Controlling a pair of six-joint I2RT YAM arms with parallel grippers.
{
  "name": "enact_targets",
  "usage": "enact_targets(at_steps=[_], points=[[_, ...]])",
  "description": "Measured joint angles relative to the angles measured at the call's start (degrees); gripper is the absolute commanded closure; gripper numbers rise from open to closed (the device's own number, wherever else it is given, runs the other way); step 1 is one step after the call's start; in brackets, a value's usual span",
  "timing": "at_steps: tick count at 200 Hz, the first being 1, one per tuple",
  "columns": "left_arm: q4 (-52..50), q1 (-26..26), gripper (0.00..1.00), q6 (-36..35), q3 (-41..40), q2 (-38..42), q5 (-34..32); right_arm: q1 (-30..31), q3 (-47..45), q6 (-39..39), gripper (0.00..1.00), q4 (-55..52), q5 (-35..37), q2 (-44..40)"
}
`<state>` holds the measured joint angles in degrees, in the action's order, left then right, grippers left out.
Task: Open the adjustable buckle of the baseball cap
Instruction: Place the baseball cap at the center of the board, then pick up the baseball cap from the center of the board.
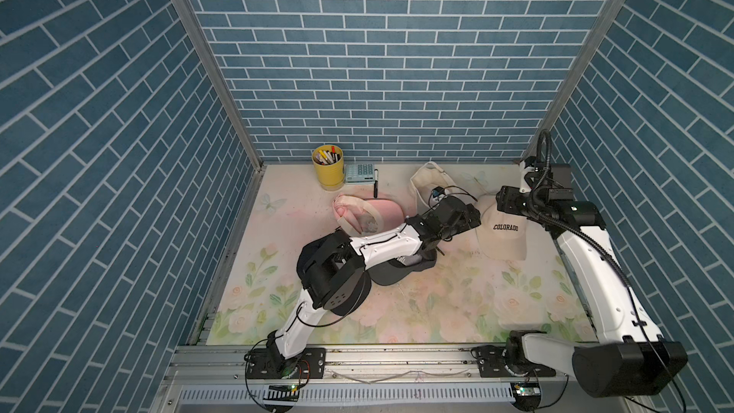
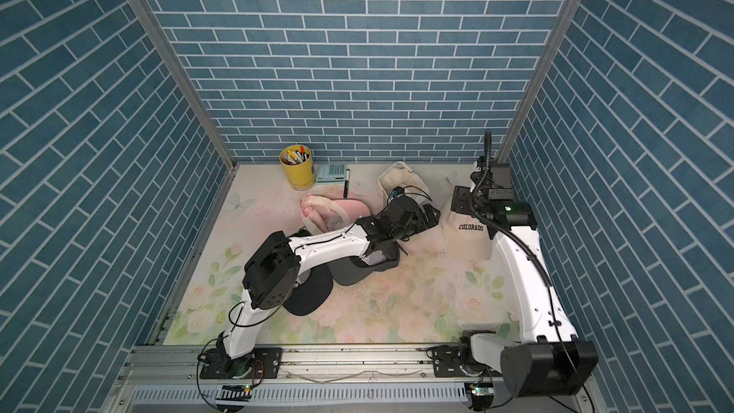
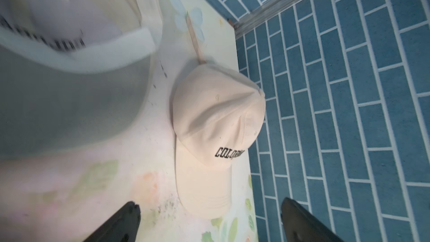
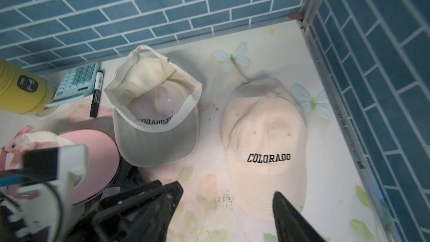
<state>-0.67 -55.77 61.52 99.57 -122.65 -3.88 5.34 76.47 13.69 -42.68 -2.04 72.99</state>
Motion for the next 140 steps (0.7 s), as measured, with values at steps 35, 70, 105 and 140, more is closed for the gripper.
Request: enact_targets(at_steps=[35,70,105,140], points=[[-6.47,3.76,0.14,-11.82,1.25,4.63,-7.87,1.05,0.94,0.26,0.34,1.31,-3.98,9.2],[-10.29,9.2,0.28,-20.76,1.25,7.17,-10.86,1.53,3.54,1.05,0.34,1.7,-5.33,14.88],[-11.52,13.57,0.3,-28.63,0.02,6.64,-9.77,1.66,6.49,1.07,0.34,2.86,-5.79,17.68],[-11.1,15.19,0.31,-33.53,1.64,0.79,-5.62,1.68,8.76,1.07,0.35,3.32,-5.79,21.05]])
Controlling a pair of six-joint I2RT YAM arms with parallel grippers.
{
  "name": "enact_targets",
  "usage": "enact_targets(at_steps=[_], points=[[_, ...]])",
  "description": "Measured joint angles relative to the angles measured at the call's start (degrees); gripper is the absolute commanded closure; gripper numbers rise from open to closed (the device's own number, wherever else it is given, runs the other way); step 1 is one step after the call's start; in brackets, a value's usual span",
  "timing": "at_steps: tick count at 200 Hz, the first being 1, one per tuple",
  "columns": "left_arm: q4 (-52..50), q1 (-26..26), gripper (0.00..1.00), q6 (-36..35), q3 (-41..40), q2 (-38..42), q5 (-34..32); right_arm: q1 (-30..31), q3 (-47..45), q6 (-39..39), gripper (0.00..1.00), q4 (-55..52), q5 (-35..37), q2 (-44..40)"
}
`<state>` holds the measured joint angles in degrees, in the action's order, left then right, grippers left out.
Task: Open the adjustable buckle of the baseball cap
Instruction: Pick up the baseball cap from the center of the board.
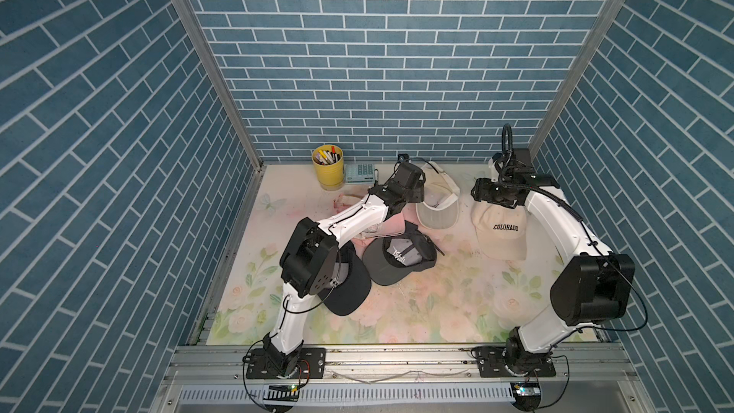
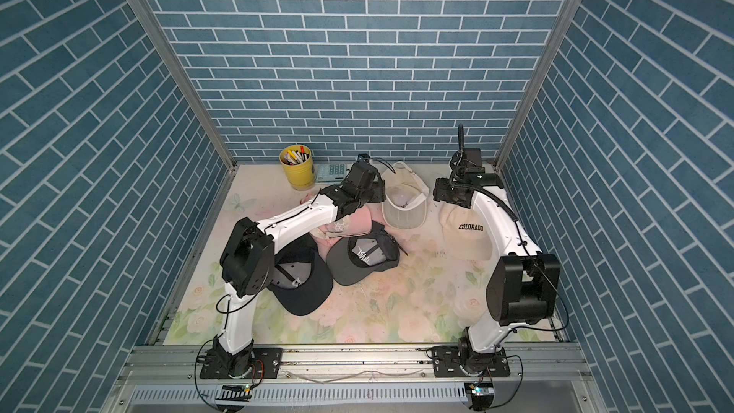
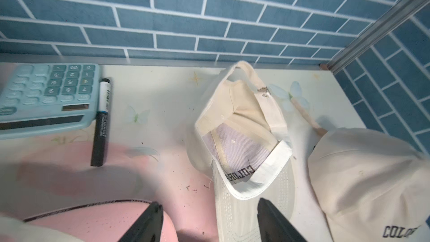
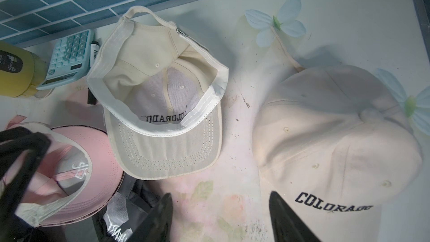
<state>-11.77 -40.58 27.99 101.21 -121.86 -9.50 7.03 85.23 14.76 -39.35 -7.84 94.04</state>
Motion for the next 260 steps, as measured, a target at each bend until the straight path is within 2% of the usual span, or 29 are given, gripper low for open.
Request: enact_targets(at_steps=[56,96,125,173,226,260], points=[[0.11,2.14,0.33,-2.12,4.24,-9.94,8.17,0.0,4.09,0.0,0.35,-0.2,-0.07,3.76],[1.9,3.04,0.45,-2.6,8.37,-11.91,11.85,0.0,6.32,0.0,0.36,-0.55,-0.46,5.6],[3.98,3.17,0.62,-2.05,9.2,-11.98,14.69,0.0,7.93,-0.02,0.36,-1.33,-0.87,7.34],[4.42,3.17,1.0,-1.81,9.22,-12.0,17.42,0.0,9.77,-0.28,0.36,-2.54,-1.05,9.18],[6.19,3.17,1.0,-4.22,8.0,-11.32,18.6,-0.02,9.22,-4.81,0.36,-1.6,-1.62,9.09],[9.2,3.17,1.0,-8.46,0.48,-5.64,19.87,-0.55,-0.63,-9.18,0.35,6.21,-3.1,3.61]])
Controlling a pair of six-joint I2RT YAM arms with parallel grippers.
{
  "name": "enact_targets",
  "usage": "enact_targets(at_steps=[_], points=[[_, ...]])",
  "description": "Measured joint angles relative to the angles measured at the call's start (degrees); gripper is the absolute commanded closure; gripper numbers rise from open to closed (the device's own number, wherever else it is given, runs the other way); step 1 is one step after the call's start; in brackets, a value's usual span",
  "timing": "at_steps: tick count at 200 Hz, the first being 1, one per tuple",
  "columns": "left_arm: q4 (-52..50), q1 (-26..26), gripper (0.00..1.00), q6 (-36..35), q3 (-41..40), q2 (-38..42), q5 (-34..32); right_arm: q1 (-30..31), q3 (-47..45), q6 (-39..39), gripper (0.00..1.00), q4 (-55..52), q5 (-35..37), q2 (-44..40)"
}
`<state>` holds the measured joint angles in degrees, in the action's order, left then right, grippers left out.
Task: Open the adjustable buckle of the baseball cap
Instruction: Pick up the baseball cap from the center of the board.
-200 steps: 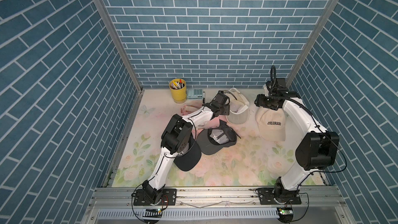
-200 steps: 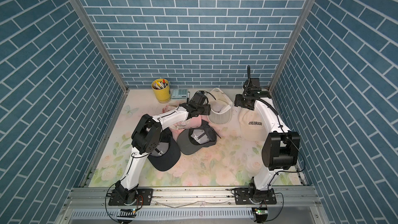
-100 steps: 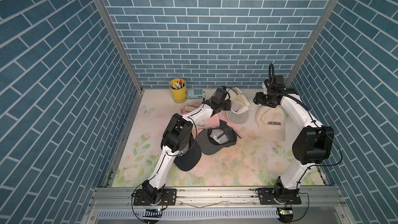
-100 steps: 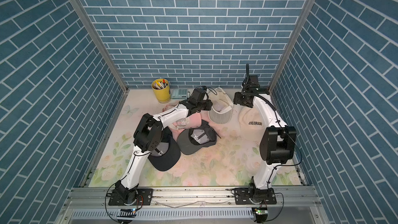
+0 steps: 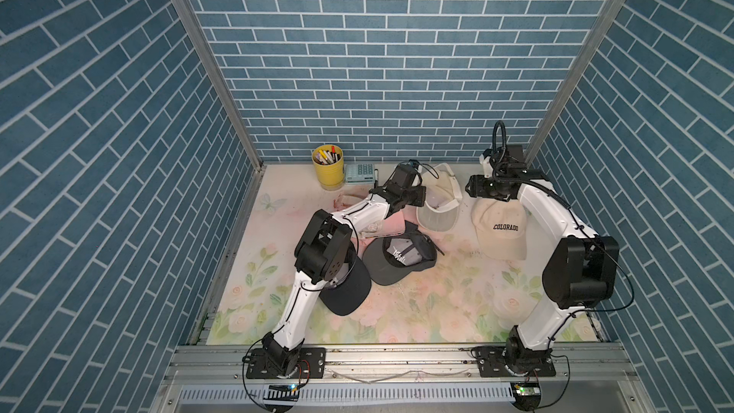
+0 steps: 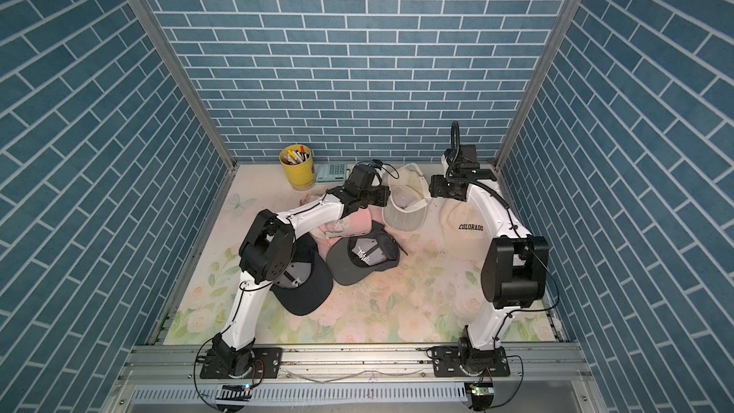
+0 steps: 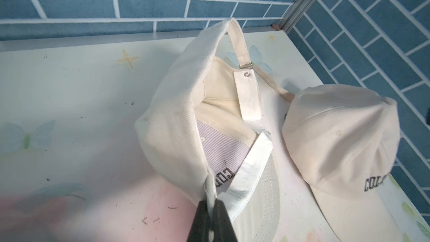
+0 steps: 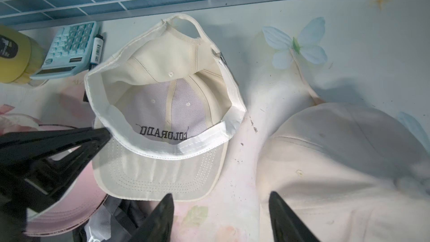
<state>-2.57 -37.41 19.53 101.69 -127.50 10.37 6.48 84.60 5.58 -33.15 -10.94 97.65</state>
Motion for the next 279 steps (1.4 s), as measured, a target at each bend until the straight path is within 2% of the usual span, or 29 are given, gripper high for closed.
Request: enact_targets(at_steps=[37,98,157,195,251,279], points=[[4.48,0.0,1.0,-3.87,-6.51,8.35,1.33,-2.21,-5.44,-4.07,0.35,7.41,-2.4,-4.63],[14.23,-0.02,1.0,-6.54,-12.83,17.88,4.15,-6.84,-9.11,-2.58,0.36,19.82,-11.96,-5.16],[18.49,-0.07,1.0,-8.37,-16.35,19.96,7.63,-6.86,-12.48,-0.9,0.38,30.95,-17.59,-4.85],[22.03,-0.07,1.0,-9.07,-20.74,22.4,10.45,-6.86,-14.88,-0.48,0.38,37.55,-18.05,-5.05],[27.08,-0.07,1.0,-8.7,-23.85,25.31,12.76,-7.3,-18.88,0.2,0.38,40.57,-17.9,-6.4],[28.74,-0.04,1.0,-8.22,-24.72,25.51,14.27,-7.72,-20.7,1.05,0.44,43.54,-19.67,-7.96]])
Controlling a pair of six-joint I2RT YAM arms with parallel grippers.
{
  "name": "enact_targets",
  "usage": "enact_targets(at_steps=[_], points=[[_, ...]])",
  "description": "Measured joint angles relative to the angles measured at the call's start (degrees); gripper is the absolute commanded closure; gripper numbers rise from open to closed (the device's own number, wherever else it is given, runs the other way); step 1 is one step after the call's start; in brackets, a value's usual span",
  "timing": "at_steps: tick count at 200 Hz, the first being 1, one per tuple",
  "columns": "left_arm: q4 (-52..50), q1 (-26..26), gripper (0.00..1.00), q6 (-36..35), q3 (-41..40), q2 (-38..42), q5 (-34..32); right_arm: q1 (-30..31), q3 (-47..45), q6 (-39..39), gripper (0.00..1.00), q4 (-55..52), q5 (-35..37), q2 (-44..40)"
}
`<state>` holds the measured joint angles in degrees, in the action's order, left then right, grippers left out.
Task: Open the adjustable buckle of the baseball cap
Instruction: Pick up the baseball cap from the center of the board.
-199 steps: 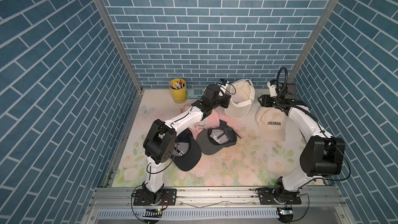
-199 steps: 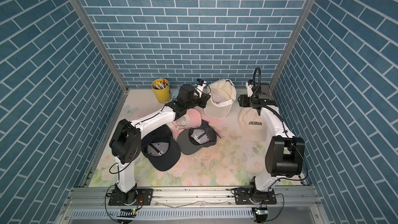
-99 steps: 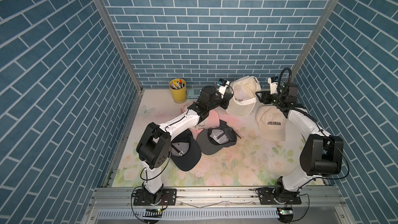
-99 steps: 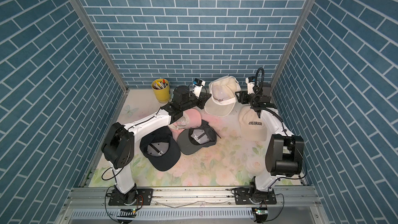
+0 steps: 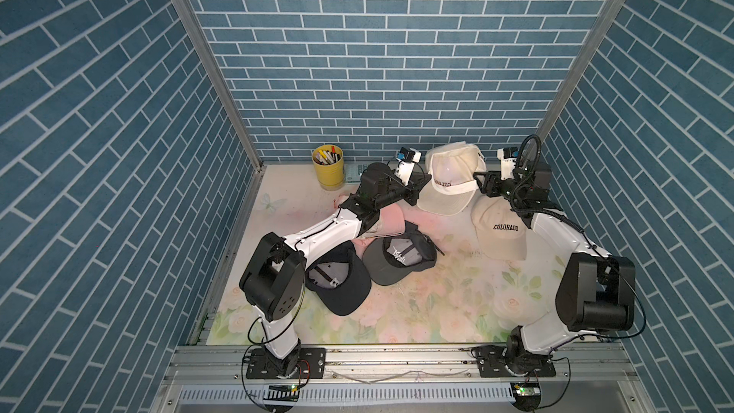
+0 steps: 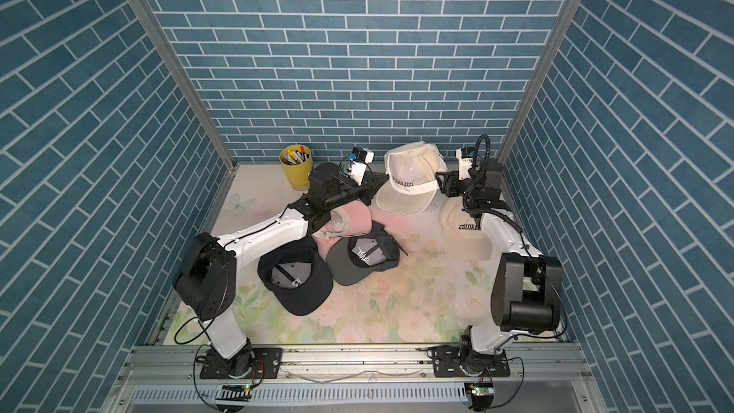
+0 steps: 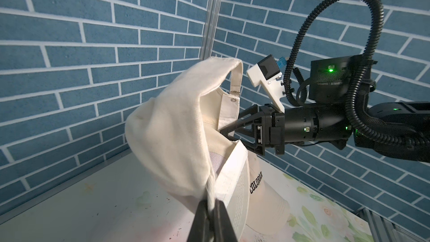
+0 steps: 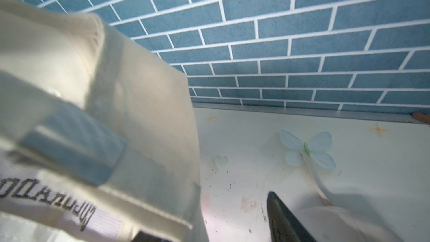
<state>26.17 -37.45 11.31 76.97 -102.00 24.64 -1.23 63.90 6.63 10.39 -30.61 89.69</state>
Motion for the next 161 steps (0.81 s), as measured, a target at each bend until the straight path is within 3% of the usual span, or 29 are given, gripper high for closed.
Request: enact_targets(at_steps=[52,104,135,161], points=[[1.77,0.0,1.0,0.7,-0.04,0.0,0.83,-0.11,0.76,2.43,0.68,2.27,-6.49,-0.02],[3.34,-0.02,1.0,1.38,-1.14,0.0,0.94,-0.11,0.68,1.55,0.9,2.32,-5.86,-2.69],[2.82,0.0,1.0,1.09,-1.42,0.0,0.87,-0.11,0.9,0.39,0.97,1.86,-5.07,-4.72],[1.51,0.0,0.84,0.35,-1.4,0.0,0.2,-0.04,3.13,-1.62,1.0,-1.31,-4.57,-5.16]])
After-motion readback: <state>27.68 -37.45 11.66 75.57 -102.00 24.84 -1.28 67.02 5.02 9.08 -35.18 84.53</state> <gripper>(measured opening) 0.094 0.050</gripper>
